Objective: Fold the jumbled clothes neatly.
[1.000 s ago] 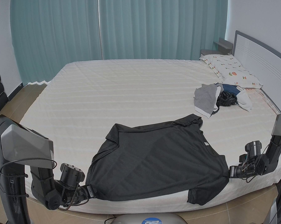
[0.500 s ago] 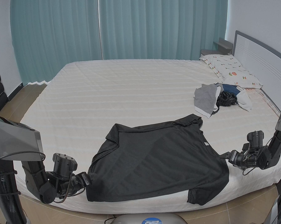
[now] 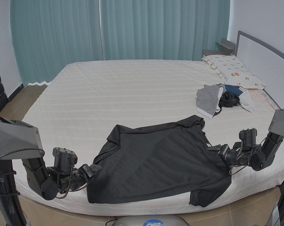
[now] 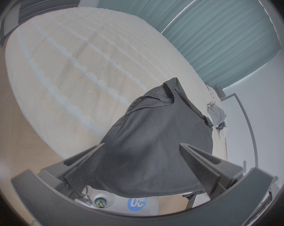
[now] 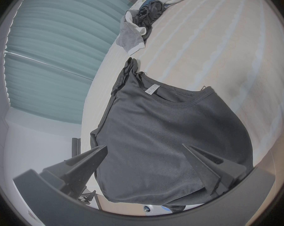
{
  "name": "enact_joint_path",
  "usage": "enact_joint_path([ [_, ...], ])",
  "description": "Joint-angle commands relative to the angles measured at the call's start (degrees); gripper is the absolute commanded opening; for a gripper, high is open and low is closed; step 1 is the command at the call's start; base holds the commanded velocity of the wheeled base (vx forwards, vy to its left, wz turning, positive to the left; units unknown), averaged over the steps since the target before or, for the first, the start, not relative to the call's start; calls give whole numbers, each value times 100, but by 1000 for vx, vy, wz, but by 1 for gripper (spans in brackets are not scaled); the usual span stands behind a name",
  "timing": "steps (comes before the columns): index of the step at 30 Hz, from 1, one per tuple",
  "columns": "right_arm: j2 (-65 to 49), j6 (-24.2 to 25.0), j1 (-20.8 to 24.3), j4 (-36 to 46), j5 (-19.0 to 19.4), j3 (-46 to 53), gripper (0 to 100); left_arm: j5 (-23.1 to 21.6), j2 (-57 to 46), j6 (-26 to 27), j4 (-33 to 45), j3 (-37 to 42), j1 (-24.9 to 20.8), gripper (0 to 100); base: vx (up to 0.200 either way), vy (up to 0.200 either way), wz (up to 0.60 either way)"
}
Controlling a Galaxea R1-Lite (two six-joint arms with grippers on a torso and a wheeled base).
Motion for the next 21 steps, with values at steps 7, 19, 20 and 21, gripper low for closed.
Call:
enact_joint_path([
  [7,141,38,41,-11,10,4,100,-120,118,-179,-42,-50,-76,100,0,-114,0],
  [19,150,29,67,-11,10,13,100,-111,118,-302,-51,-138,-102,100,0,-133,0],
  [20,150,29,67,-11,10,13,100,-103,118,-310,-51,-138,-93,100,0,0,0],
  [21,150,29,67,-20,1,13,100,-76,118,-425,-60,-217,-23,100,0,0,0],
])
